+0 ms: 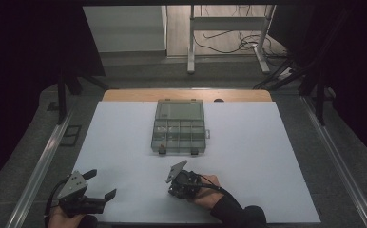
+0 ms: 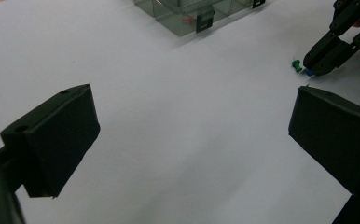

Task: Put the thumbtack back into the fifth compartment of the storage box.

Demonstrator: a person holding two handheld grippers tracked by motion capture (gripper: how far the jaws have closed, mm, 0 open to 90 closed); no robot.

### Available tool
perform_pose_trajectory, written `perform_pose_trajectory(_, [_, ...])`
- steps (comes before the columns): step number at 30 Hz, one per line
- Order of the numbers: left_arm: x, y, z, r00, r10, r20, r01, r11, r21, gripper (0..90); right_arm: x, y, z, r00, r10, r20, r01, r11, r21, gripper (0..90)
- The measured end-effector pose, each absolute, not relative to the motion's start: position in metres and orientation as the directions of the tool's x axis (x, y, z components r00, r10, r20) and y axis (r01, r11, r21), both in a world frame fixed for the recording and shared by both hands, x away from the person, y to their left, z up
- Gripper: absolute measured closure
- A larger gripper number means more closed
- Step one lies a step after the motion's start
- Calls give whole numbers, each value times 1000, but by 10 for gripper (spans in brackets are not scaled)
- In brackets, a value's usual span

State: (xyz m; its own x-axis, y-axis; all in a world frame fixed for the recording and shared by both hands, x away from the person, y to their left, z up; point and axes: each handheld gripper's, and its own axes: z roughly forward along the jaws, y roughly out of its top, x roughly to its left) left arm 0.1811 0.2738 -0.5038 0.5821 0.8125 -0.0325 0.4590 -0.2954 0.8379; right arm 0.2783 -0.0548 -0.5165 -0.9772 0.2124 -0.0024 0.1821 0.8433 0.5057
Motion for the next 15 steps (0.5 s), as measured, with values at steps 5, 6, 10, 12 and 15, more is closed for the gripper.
perform_pose_trajectory(5, [181, 274, -504, 583, 812, -33, 459, -295, 838, 20, 279, -55, -515, -976, 215, 15, 193, 838, 511, 831])
perform_pose_trajectory(6, [181, 274, -504, 583, 812, -33, 460, -296, 837, 20, 279, -56, -515, -976, 216, 17, 194, 835, 515, 831])
perform_pose_trajectory(10, [181, 274, -504, 584, 811, -33, 460, -297, 837, 20, 279, -57, -510, -975, 221, 29, 202, 821, 534, 831])
perform_pose_trajectory(12, [181, 274, -504, 584, 811, -33, 460, -297, 837, 20, 281, -58, -508, -974, 226, 31, 206, 814, 543, 831])
perform_pose_trajectory(15, [181, 274, -504, 583, 812, -33, 461, -297, 836, 20, 284, -61, -504, -969, 244, 45, 227, 798, 558, 831])
